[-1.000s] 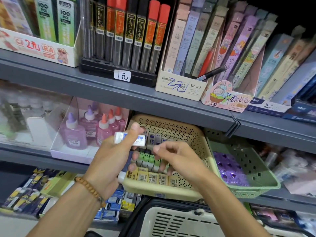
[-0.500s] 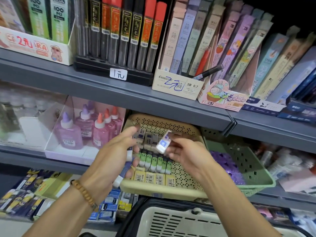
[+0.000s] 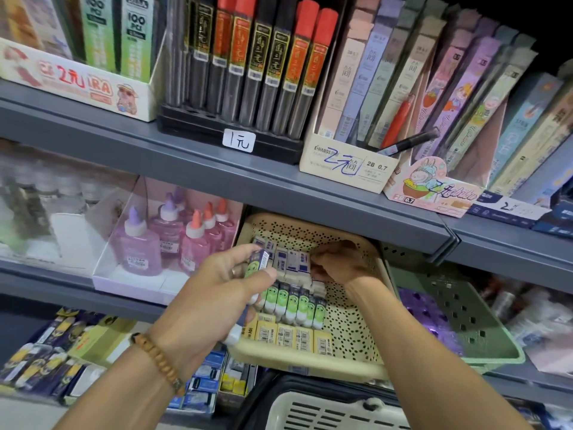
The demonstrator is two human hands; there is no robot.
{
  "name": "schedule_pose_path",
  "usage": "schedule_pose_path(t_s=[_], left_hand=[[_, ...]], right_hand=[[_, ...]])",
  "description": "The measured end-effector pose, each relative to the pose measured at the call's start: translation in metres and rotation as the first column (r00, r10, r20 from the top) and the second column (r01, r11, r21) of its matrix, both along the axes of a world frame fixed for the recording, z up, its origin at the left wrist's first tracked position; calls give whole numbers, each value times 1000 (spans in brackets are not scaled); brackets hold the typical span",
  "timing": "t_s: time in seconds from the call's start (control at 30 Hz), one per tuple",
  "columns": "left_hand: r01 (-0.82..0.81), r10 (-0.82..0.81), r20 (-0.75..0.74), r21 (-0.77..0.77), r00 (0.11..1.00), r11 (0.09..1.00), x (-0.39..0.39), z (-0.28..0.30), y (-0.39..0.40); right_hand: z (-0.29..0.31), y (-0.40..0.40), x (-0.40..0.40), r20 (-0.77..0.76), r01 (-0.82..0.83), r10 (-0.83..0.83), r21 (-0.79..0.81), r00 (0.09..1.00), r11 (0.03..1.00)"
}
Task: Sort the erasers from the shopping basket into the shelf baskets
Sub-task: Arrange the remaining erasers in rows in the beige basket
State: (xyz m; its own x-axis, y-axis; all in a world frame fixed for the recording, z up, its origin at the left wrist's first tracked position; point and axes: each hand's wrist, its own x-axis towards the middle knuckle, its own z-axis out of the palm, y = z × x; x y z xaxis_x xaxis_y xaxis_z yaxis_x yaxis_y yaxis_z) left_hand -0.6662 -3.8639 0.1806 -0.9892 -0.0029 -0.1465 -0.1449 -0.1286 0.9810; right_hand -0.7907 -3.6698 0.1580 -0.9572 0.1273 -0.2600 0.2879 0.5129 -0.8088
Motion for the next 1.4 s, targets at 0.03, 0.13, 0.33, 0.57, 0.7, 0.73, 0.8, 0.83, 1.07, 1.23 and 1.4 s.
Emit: schedule_pose_path(t_s=[0.03,0.13,0.33,0.57,0.7,0.73,0.8,0.83,1.07,1.23,1.4], left_hand=[[1,-1,-20,-43,1000,999,0,-1,0],[3,-9,-56,-94,998,996,0,-1,1],[-16,-1,-86,-201,996,979,1,1,8],[23,-22,7,-232,1000,973,0,-1,20],[-48,27,150,137,988,989,-6,2,15],[-48,20,146,187,989,981,-6,3,13],[-37,8,131,225,991,974,-4,4,10],[-30,2,123,230,992,973,-2,5,9],[-71,68,21,173,997,982,5,9,5],[-108,109,-4,116,994,987,5,9,3],[-125,129,-40,94,991,988,5,6,3]], right_hand=[[1,-1,0,-8,5,-5,-8,1000,1000],[4,-3,8,-91,33,-29,48,995,998],[32,-23,68,-168,-304,273,-200,947,932],[44,-26,85,-133,-309,280,-356,951,882],[38,11,72,-118,-81,48,-293,992,953],[32,19,70,-106,-52,28,-230,994,972],[18,32,67,-48,-24,19,-104,999,994],[11,35,66,-7,-30,30,-24,1000,999],[-10,30,48,141,-91,73,124,987,988],[-11,22,44,210,-98,76,99,975,990],[-9,18,47,237,-130,100,112,966,985]])
